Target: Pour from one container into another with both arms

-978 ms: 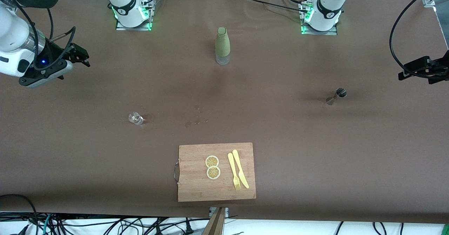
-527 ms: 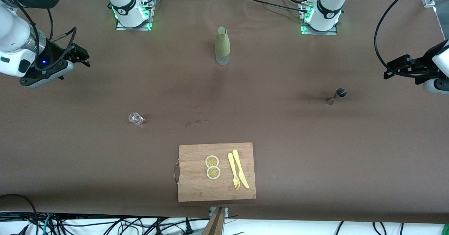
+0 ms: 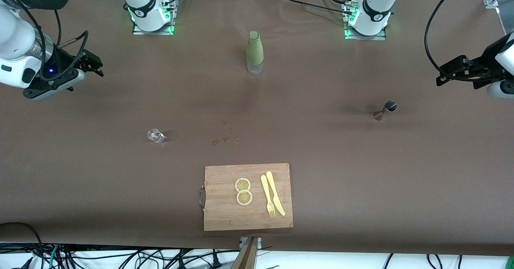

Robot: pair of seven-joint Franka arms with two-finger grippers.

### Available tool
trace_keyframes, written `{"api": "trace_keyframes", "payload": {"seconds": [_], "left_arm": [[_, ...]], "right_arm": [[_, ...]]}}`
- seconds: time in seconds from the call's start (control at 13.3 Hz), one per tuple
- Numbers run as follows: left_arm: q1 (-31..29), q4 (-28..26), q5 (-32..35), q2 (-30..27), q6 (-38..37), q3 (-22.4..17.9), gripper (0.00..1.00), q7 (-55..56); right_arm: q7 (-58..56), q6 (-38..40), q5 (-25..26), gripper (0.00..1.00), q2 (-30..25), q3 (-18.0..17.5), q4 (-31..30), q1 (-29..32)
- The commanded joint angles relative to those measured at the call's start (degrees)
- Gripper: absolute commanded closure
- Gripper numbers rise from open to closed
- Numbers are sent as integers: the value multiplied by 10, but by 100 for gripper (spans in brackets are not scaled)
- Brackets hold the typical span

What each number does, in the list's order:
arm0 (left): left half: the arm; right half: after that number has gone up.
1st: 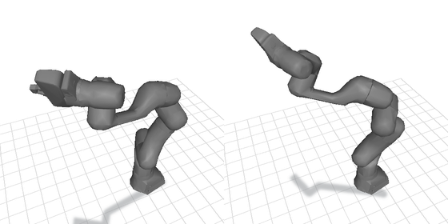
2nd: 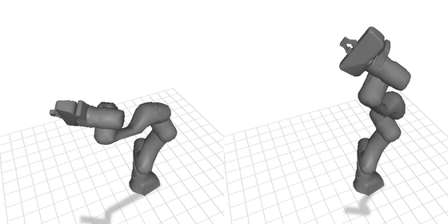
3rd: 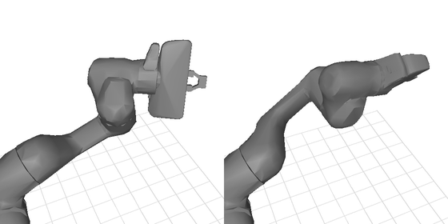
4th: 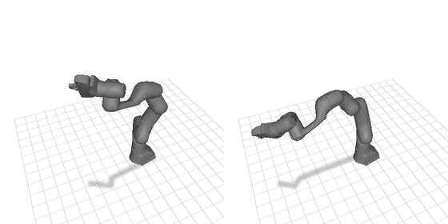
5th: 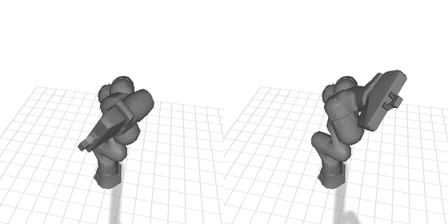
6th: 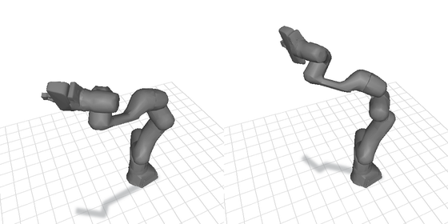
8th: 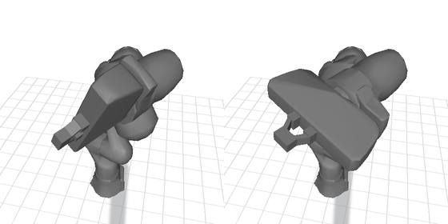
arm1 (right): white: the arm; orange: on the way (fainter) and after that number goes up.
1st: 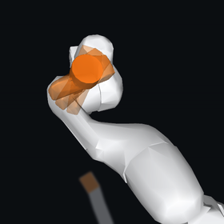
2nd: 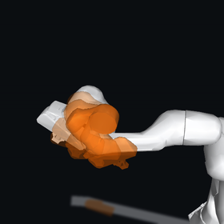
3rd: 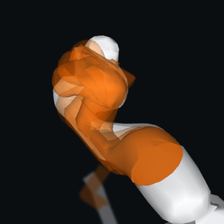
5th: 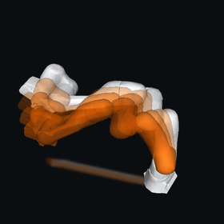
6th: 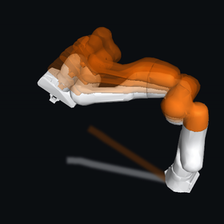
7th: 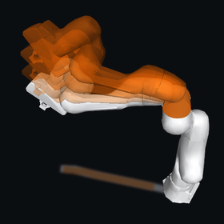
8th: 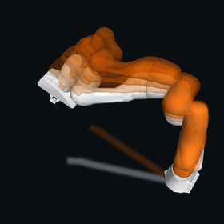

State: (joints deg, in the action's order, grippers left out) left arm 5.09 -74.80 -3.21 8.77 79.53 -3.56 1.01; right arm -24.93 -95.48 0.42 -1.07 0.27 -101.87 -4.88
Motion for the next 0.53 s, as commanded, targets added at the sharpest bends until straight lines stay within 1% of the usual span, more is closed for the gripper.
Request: {"api": "trace_keyframes", "payload": {"seconds": [0.0,0.15,0.38,0.45], "left_arm": [[6,-10,22,-16,-6,10,0,18],[5,-19,22,-21,-6,23,0,19],[6,-19,22,-21,-6,29,0,17],[5,-20,23,-21,-5,37,0,16]], "right_arm": [[3,7,11,1,-4,1,2,-5],[4,6,11,1,-4,1,3,-5],[2,6,11,1,-4,0,3,-5],[4,7,12,1,-4,0,4,-5]]}}
